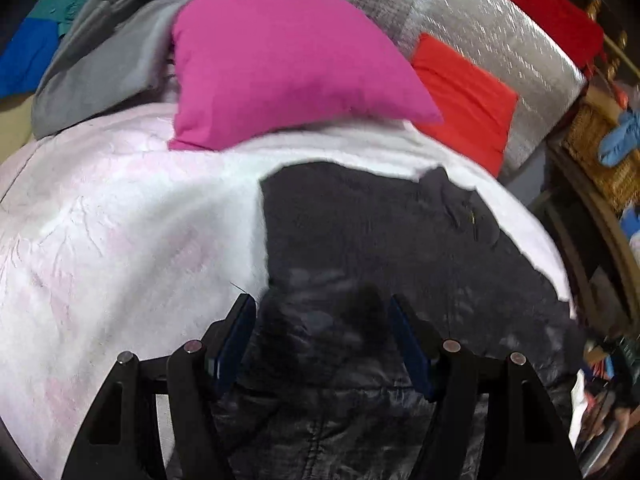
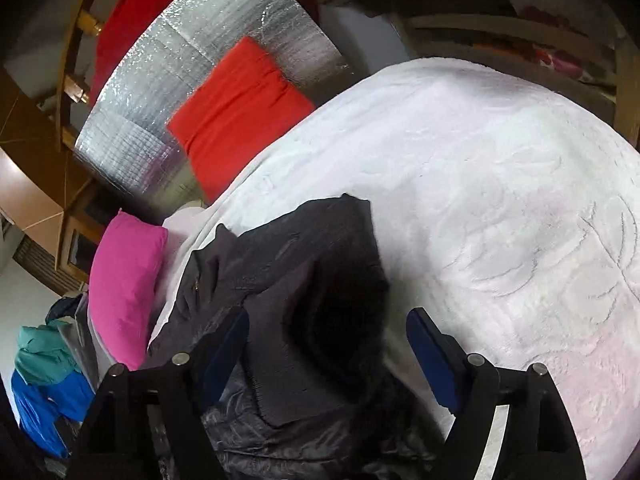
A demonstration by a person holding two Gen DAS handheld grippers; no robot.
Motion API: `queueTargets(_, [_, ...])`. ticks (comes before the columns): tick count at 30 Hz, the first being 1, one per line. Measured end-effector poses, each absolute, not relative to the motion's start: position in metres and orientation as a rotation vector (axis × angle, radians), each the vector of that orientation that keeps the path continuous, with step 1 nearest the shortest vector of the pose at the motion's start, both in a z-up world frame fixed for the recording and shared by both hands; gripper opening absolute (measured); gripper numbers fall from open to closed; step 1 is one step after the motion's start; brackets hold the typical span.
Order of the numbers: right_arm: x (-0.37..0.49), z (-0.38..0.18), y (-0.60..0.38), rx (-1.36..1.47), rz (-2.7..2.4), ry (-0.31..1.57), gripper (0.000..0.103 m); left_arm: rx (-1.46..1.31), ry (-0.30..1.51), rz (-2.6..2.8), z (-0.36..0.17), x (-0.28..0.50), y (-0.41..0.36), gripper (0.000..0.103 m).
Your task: Fold large clothes
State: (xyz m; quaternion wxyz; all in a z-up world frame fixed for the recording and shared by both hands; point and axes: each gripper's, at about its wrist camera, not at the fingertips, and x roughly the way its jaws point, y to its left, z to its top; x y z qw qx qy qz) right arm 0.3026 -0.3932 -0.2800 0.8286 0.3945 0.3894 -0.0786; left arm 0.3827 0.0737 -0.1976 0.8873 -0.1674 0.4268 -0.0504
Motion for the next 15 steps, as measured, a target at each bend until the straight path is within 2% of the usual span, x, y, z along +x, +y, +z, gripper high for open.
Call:
queueTargets(4, [0.317, -0.298, -0.386, 0.807, -0.139, 0.905, 0.084, -0.394, 0.874, -0.072, -0.195, 0.384, 0.097, 0.071])
queueTargets(8, [0.328, -0.316, -0.372, 0.773, -0.103, 0.988, 0.083, -0.478, 0.961, -0.093, -0.213, 0.394, 0.112, 0.073])
queueTargets(9, [0.329, -0.319, -0.369, 0.767, -0.096, 1.0, 0.077, -0.493, 0.984, -0.106, -0.218, 0.396, 0.112, 0.074])
queueTargets(10, [0.329, -0.319, -0.366, 0.755, -0.094, 1.005, 0.065, -0.511, 1.015, -0.126, -0.224, 0.399, 0.113, 0.074])
queueTargets(11, [0.329, -0.318, -0.363, 0.735, -0.099, 1.007, 0.06, -0.531, 1.042, -0.144, -0.229, 0.401, 0.113, 0.074])
queueTargets(13, [0.326, -0.308, -0.357, 0.689, -0.114, 0.983, 0.037, -0.582, 1.071, -0.166, -0.237, 0.403, 0.114, 0.074])
queueTargets(15, [0.321, -0.294, -0.352, 0.653, -0.127, 0.944, 0.029, -0.606, 1.067, -0.18, -0.238, 0.403, 0.114, 0.073])
